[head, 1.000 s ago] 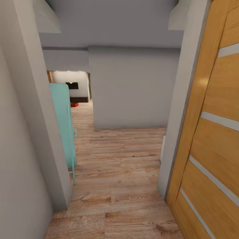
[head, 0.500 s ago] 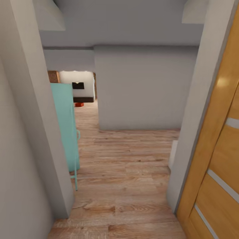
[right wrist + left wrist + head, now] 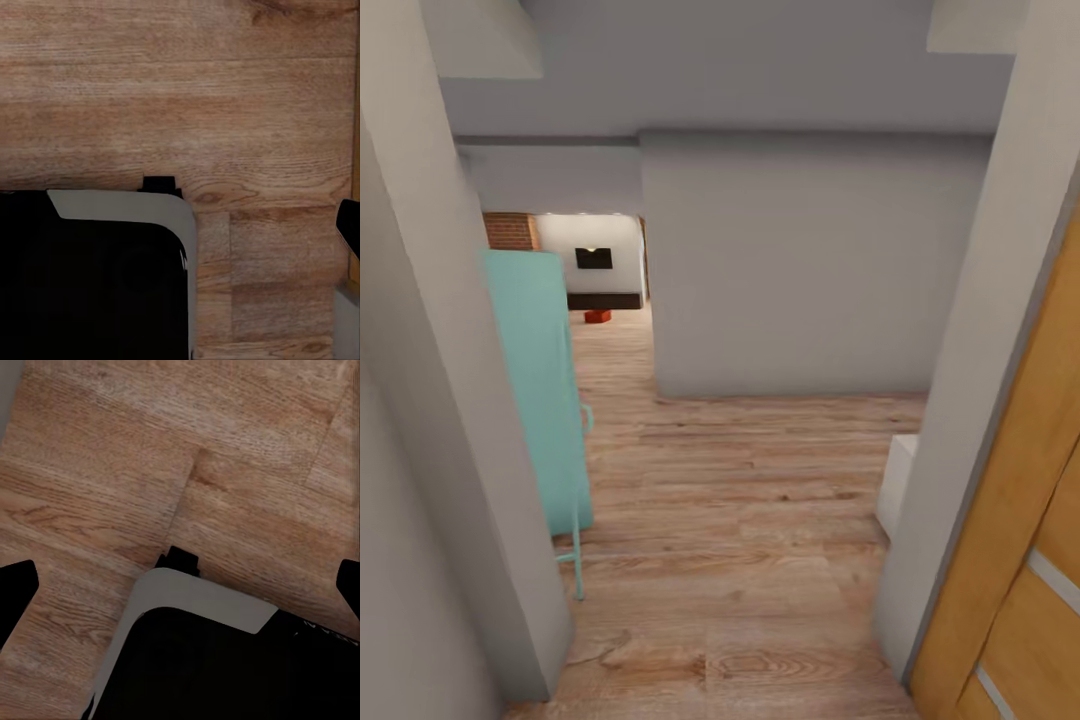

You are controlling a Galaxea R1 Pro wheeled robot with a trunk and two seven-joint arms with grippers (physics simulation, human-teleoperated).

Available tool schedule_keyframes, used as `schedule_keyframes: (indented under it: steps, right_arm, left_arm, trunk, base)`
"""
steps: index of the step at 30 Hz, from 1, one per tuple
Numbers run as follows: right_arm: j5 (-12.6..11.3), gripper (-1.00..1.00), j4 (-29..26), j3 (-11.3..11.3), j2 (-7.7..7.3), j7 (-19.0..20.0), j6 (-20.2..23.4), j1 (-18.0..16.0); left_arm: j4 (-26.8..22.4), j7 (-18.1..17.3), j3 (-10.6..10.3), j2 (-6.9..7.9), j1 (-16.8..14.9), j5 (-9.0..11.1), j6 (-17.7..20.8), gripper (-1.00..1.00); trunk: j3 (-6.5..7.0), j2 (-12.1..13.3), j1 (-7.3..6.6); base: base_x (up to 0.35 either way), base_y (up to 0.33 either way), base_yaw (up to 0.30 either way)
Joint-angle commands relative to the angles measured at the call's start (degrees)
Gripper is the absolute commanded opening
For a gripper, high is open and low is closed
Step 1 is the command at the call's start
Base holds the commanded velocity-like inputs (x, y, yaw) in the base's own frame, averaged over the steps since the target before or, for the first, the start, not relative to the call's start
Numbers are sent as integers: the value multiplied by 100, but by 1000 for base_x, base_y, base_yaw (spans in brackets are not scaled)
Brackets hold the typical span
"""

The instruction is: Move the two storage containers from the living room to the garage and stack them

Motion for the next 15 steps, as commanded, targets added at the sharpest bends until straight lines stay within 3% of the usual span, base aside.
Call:
schedule_keyframes:
  steps: [1,15]
  right_arm:
    - [-37,100,18,41,0,-1,-35,-8]
    - [-21,100,17,41,-2,-1,-95,-8]
  left_arm:
    - [2,10,-6,-1,-4,26,-16,100]
    - [2,10,-6,-1,-4,26,-16,100]
  trunk:
    - [-7,-4,4]
    - [-7,-4,4]
  base:
    - [322,0,0]
    - [322,0,0]
